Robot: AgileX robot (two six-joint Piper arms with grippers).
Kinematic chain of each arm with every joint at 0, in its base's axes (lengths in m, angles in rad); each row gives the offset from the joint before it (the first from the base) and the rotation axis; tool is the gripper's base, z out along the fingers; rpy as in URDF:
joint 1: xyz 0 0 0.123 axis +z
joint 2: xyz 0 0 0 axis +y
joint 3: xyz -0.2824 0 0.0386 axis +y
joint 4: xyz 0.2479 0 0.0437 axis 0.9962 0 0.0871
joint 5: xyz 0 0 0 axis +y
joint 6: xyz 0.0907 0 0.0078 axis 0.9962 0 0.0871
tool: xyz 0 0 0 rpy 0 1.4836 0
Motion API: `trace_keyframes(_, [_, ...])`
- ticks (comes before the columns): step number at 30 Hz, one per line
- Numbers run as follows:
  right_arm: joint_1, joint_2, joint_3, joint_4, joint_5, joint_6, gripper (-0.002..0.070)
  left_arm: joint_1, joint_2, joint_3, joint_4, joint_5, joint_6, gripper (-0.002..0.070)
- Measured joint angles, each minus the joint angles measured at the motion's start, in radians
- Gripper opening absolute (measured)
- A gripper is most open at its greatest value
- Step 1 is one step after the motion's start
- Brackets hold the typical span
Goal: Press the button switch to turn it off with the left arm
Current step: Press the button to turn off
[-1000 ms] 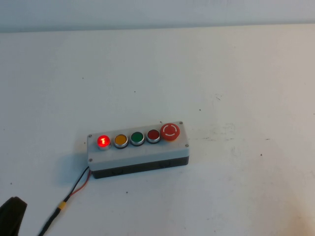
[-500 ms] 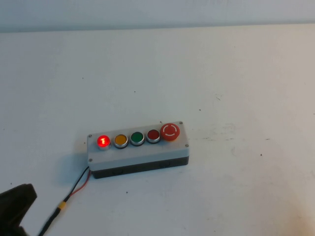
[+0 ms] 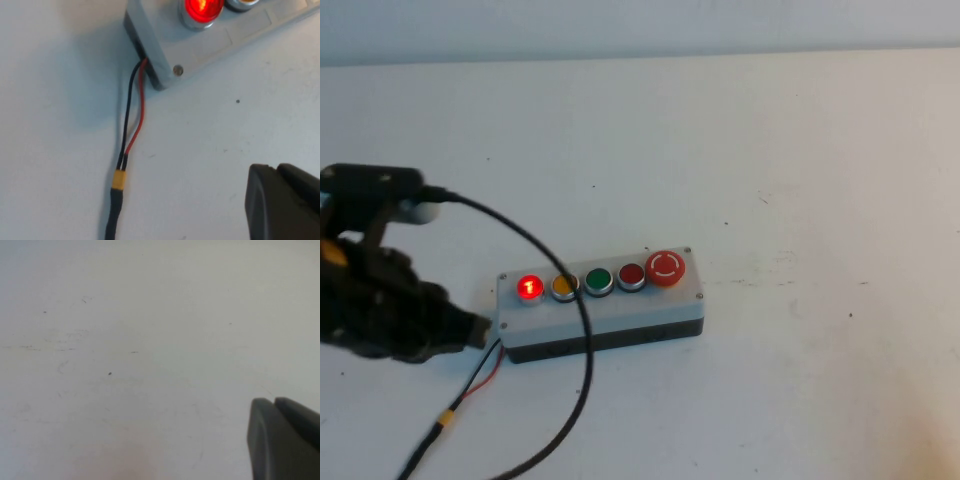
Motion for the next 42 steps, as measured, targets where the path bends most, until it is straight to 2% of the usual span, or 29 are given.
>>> trace_keyframes(6, [0.000, 0.000, 0.000, 0.000, 0.000, 0.000, -0.0016, -0.089, 0.279, -0.211, 0.027, 0.045, 0.018, -0.0002])
trace_keyframes(16, [0.000, 0.000, 0.000, 0.000, 0.000, 0.000, -0.0016, -0.097, 0.477, -0.427, 0.078, 0.139, 0.020, -0.0002])
trace_keyframes(24, [0.000, 0.000, 0.000, 0.000, 0.000, 0.000, -0.0016, -0.097, 0.572, -0.452, 0.097, 0.123, 0.020, -0.0002])
trace_keyframes(42, [0.000, 0.000, 0.000, 0.000, 0.000, 0.000, -0.0016, -0.094, 0.614, -0.462, 0.128, 0.073, 0.016, -0.0002])
